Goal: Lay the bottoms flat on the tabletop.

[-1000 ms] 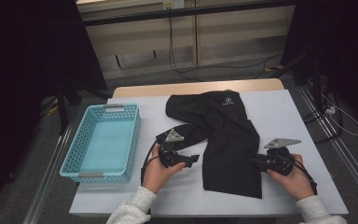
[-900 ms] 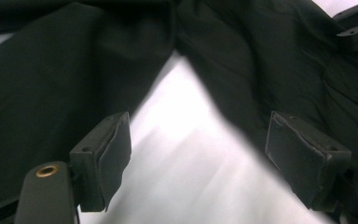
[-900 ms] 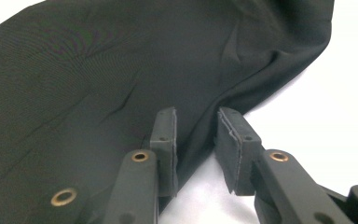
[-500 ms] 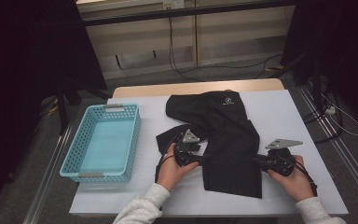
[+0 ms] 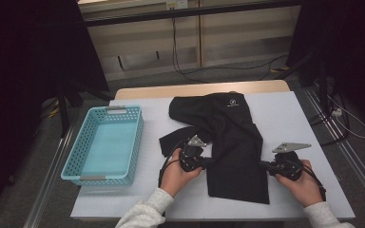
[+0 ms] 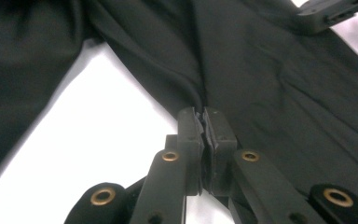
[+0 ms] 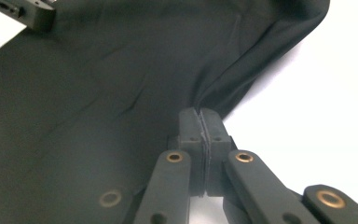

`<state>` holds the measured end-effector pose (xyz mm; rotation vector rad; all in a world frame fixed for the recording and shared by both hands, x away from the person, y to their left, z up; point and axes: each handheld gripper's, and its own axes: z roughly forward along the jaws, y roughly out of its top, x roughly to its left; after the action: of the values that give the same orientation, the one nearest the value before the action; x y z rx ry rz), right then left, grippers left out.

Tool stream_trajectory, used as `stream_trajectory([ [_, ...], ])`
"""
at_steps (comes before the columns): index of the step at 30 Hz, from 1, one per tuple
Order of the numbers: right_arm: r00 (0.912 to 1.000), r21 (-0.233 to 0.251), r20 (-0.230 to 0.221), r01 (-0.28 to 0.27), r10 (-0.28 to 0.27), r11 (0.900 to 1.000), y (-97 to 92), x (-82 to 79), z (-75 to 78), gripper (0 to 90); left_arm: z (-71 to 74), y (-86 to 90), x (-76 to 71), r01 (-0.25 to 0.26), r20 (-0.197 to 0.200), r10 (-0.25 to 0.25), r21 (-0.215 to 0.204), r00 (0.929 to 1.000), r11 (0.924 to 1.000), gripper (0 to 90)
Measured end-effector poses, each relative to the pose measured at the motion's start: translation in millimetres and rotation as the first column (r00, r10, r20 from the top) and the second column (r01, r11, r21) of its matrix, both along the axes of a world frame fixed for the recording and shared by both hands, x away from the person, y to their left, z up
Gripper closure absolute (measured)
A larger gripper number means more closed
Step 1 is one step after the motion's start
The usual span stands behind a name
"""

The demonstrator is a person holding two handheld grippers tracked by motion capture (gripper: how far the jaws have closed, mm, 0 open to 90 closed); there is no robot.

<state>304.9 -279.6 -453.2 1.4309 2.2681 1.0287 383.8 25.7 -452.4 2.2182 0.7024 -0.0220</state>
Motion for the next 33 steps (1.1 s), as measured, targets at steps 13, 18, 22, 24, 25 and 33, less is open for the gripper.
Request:
stream_trajectory([
  [13, 0.9995, 0.007, -0.011, -0.030, 0.031, 0.9995, -3.8, -18.4, 1.8, 89.9, 5.6, 6.1, -12.1, 0.039, -0.035, -0.039, -0.013, 0.9986, 0.9992, 85.7],
  [18, 0.9995, -0.004, -0.012, -0.029, 0.029, 0.9996, -5.2, -18.1, 1.6, 89.9, 3.4, 3.6, -13.1, 0.045, -0.037, -0.045, -0.012, 0.9983, 0.9989, 85.6],
  [22, 0.9993, -0.016, -0.016, -0.035, 0.035, 0.9993, -6.1, -18.8, 1.8, 89.9, 1.8, 1.8, -14.5, 0.050, -0.049, -0.050, -0.013, 0.9975, 0.9987, 85.5],
  [24, 0.9993, -0.018, -0.017, -0.035, 0.035, 0.9992, -6.8, -19.5, 1.9, 90.0, 2.0, 1.4, -14.9, 0.053, -0.046, -0.054, -0.013, 0.9975, 0.9985, 85.3],
  [25, 0.9992, -0.017, -0.016, -0.036, 0.036, 0.9992, -7.4, -20.1, 1.6, 89.9, 2.1, 1.0, -15.1, 0.054, -0.046, -0.054, -0.010, 0.9975, 0.9985, 85.4],
  [33, 0.9992, -0.015, -0.013, -0.038, 0.037, 0.9992, -8.5, -21.4, 3.3, 90.0, 4.2, -0.2, -18.0, 0.064, -0.057, -0.064, -0.006, 0.9963, 0.9980, 86.0],
])
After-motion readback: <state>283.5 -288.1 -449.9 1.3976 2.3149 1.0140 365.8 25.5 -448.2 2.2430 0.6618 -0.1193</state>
